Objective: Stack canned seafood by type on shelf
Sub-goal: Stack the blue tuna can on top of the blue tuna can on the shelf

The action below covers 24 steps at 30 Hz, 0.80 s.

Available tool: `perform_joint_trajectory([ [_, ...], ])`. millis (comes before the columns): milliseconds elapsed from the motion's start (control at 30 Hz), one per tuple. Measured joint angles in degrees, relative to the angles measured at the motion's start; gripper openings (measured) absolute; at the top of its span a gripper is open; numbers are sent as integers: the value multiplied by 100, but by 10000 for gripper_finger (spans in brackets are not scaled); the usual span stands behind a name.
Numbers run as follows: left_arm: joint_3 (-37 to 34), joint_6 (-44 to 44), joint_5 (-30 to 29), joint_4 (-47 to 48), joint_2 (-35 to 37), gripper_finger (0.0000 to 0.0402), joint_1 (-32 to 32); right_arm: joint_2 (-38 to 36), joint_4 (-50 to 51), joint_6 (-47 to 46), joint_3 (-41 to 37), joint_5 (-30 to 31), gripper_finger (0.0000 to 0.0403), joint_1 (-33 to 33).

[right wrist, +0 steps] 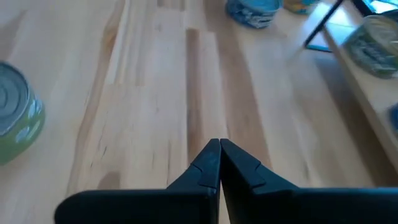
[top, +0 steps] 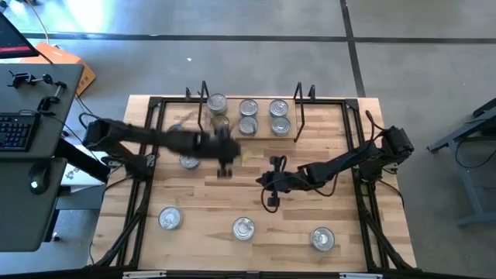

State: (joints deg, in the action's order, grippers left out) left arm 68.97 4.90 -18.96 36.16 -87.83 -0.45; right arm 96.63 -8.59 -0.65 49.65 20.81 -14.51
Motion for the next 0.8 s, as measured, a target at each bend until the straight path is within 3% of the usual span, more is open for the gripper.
perform_joint_trajectory([
  [133,-987,-454,296,-1153,1,103,-1109,196,-131,-193,0,-29,0,27],
  [233,-1794,-675,937,-2464,-2,99,-1780,380,-450,-753,0,303,0,-147],
  [333,-2479,-1075,1652,-4013,-6,94,-2236,610,-741,-1132,0,425,0,-413],
  [433,-2999,-1577,1919,-5561,-113,85,-2454,750,-1099,-1414,0,616,0,-644],
  [600,-3272,-2090,1616,-6339,-555,61,-2528,803,-1354,-1648,15,858,0,-914],
  [800,-2962,-2487,272,-5340,-664,36,-2517,803,-1351,-1594,70,1228,0,-967],
])
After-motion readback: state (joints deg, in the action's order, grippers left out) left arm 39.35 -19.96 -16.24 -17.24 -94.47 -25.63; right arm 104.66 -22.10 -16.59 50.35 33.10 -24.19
